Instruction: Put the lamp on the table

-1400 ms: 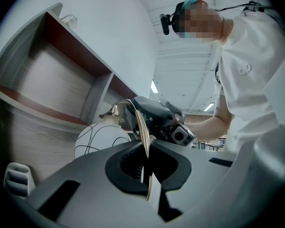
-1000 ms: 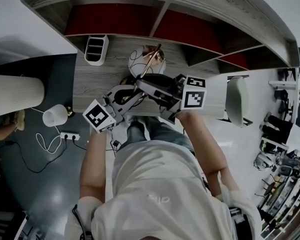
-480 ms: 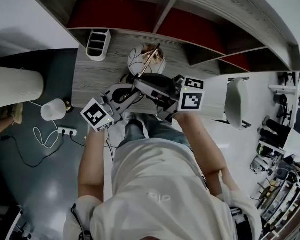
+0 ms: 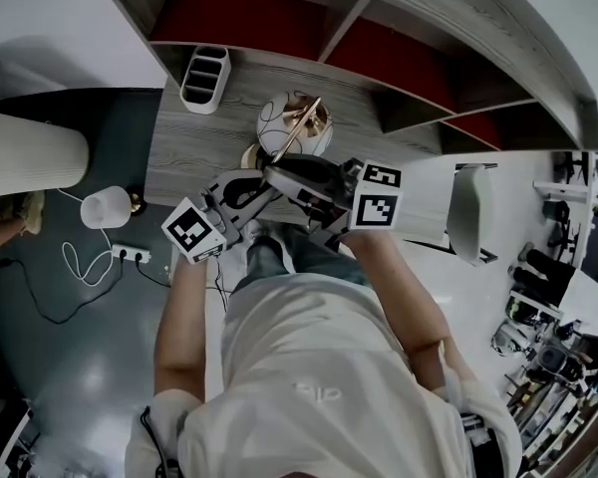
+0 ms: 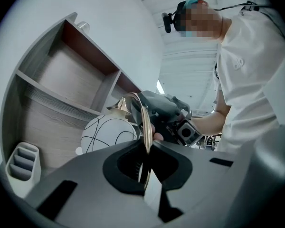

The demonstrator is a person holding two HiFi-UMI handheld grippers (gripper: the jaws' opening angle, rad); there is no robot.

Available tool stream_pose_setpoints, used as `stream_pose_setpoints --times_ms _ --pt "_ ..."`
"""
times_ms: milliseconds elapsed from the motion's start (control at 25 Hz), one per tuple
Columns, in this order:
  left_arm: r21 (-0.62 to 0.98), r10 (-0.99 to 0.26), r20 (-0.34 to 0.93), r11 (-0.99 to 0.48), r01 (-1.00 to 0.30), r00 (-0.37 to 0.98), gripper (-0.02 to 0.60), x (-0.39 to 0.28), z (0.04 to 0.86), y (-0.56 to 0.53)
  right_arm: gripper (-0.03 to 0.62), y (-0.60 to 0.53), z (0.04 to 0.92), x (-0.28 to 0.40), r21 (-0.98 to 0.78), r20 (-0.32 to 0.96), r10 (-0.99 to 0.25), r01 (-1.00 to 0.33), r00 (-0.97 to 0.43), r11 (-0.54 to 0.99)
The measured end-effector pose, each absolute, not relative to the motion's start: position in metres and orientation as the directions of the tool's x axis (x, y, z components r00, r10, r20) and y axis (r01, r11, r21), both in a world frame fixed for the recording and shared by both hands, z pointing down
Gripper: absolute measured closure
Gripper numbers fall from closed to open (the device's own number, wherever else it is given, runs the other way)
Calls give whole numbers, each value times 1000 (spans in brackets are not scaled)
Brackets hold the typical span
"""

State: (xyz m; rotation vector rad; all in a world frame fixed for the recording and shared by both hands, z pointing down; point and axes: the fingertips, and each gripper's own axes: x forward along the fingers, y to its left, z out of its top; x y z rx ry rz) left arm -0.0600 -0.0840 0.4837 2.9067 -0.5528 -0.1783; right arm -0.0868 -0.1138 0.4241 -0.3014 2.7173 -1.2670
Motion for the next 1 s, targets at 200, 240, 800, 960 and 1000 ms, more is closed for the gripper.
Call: stream_pose_setpoints --times_ms 200,240,800,960,1000 --pt "199 -379 -66 -912 -360 923 563 -58 487 -85 535 -112 426 -86 -776 -31 -225 -119 -974 620" --pt "200 -381 -62 -910 -362 923 563 -57 488 -85 534 -112 427 -86 -777 -31 -226 -119 -974 618" --pt "255 -471 3 -852 -457 882 498 -68 495 -88 512 -115 424 -85 -804 -69 -302 -127 -951 581" --pt "252 -484 21 -844 -473 875 468 -73 491 -89 465 -119 426 -80 -805 -53 -309 -142 -950 575" --pt "252 -486 25 -842 -476 873 466 -76 490 -89 454 -119 428 -79 -808 -50 -312 -145 -949 571"
